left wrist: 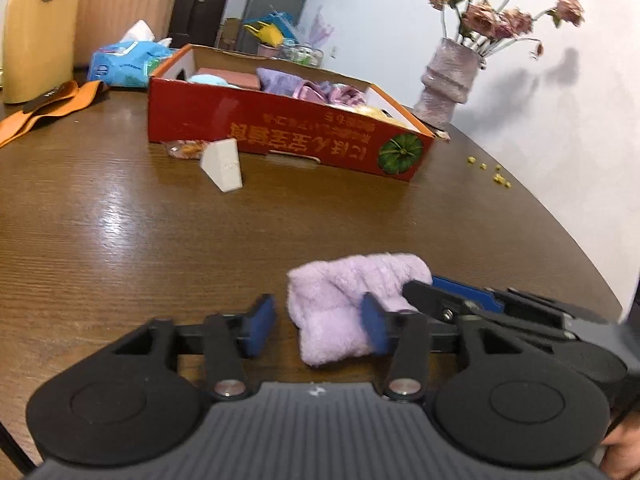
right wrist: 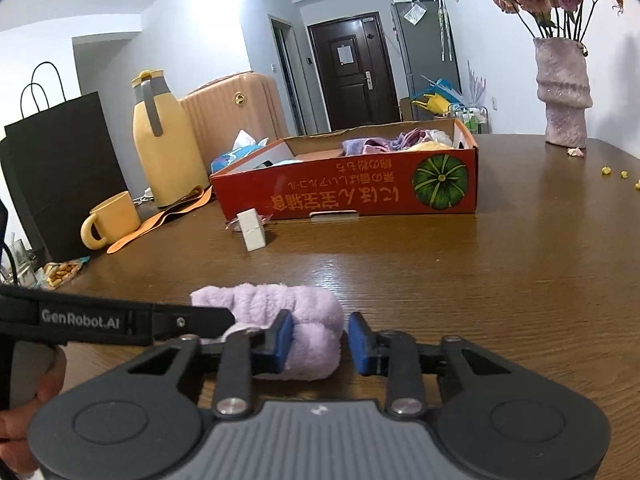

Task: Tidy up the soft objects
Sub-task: 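Hold the lilac towel with the right tool while the left tool grasps it too, then carry the lilac towel with both tools into the box and release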

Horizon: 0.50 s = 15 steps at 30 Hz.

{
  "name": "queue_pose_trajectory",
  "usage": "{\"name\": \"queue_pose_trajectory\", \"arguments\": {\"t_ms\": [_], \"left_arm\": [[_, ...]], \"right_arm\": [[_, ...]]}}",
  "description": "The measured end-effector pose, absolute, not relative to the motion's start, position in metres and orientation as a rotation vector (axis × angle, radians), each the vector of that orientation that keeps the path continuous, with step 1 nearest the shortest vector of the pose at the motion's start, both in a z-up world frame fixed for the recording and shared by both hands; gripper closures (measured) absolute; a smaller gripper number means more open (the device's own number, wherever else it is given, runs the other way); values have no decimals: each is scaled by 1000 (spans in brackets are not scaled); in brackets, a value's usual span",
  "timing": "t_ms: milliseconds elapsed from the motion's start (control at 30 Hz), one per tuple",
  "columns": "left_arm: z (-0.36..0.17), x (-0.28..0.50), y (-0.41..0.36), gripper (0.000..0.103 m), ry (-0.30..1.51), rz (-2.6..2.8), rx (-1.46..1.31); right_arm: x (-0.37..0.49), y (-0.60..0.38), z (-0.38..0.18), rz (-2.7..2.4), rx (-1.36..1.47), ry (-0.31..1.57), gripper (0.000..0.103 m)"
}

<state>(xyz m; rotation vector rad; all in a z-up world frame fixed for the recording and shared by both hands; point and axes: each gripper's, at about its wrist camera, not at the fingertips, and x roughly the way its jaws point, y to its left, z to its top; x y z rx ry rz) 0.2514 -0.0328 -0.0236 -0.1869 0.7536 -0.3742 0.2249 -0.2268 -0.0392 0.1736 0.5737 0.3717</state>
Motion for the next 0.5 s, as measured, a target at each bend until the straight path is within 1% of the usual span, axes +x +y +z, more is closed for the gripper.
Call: {"name": "queue_pose_trajectory", "arguments": {"t_ms": [33, 100, 200, 267, 367, 500], "left_arm": [[-24, 250, -33, 72, 747, -383, -193], [-24, 249, -33, 78, 734, -386, -185], [-25, 251, -29, 83, 727, -400, -206], [-21, 251, -26, 85, 705, -406, -215], [-2, 258, -21, 85, 631, -430, -225], [41, 302, -5, 85, 516, -467, -241]], "right_arm": [[225, -226, -39, 377, 179, 578, 81], [226, -225, -39, 376, 181, 583, 82], [228, -226, -37, 373, 197, 592, 85], [228, -226, -34, 373, 214, 586, 87], [231, -226, -18, 377, 229, 527, 87], [277, -226, 26, 403, 253, 425, 88]]}}
